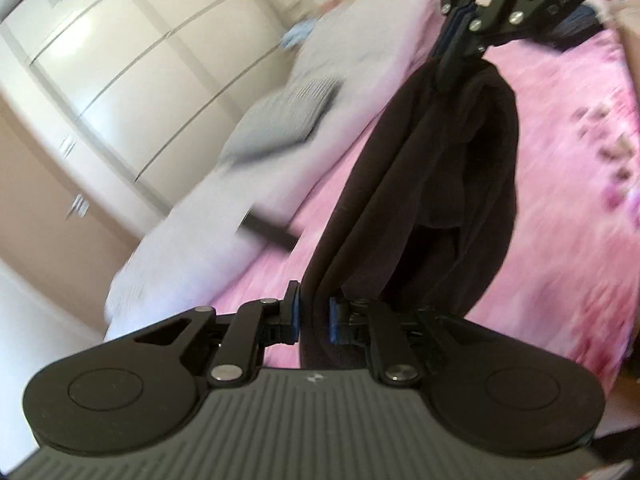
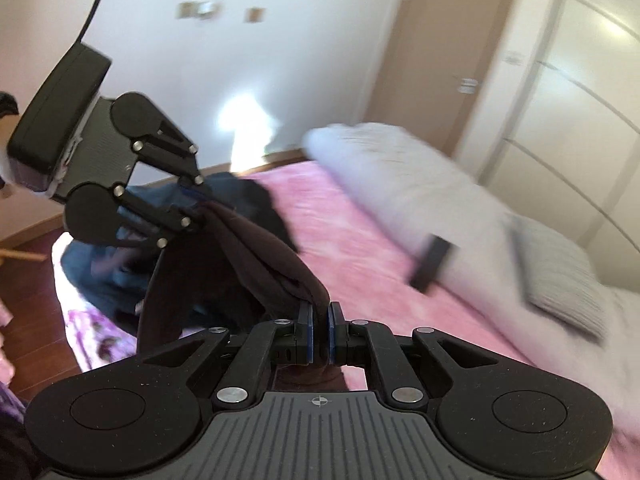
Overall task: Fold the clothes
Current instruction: 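Lift the dark brown shirt off the pile with both grippers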
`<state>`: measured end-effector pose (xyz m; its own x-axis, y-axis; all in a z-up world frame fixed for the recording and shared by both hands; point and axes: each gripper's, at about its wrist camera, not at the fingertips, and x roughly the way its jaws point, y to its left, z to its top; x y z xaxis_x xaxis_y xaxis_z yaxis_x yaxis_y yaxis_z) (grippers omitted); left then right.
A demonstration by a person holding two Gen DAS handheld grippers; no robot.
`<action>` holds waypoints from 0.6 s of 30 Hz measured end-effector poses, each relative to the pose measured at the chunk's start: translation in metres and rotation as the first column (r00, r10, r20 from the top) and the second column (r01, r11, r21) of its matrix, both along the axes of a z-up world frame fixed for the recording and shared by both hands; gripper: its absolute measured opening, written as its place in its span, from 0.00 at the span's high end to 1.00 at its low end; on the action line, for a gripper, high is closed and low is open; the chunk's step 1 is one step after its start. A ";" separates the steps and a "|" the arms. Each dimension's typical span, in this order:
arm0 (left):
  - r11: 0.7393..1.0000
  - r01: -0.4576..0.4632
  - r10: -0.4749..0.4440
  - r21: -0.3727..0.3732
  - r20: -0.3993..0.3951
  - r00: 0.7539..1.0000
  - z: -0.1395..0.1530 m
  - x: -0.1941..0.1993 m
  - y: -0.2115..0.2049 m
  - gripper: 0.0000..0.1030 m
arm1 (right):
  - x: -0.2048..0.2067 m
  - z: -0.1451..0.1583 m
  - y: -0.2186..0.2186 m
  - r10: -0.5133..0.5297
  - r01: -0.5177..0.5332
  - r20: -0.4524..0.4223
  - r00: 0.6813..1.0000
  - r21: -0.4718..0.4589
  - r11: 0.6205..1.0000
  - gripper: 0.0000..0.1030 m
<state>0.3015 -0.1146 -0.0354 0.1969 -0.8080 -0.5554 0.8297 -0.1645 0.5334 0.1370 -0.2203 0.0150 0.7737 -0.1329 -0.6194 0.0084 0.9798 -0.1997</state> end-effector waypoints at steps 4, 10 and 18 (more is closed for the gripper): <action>0.995 0.096 -0.097 -0.028 -0.061 0.993 0.019 -0.087 -0.023 0.89 | -0.096 0.034 -0.029 -0.125 0.125 0.054 0.991 -0.014 0.992 0.95; 0.971 0.234 -0.237 -0.038 -0.216 0.947 0.046 -0.212 -0.047 0.90 | -0.191 0.085 -0.055 -0.176 0.185 0.089 0.980 -0.103 0.977 0.95; 0.914 0.375 -0.402 -0.153 -0.465 0.789 0.111 -0.270 -0.091 0.90 | -0.281 0.152 -0.090 -0.190 0.212 0.109 0.976 -0.257 0.943 0.94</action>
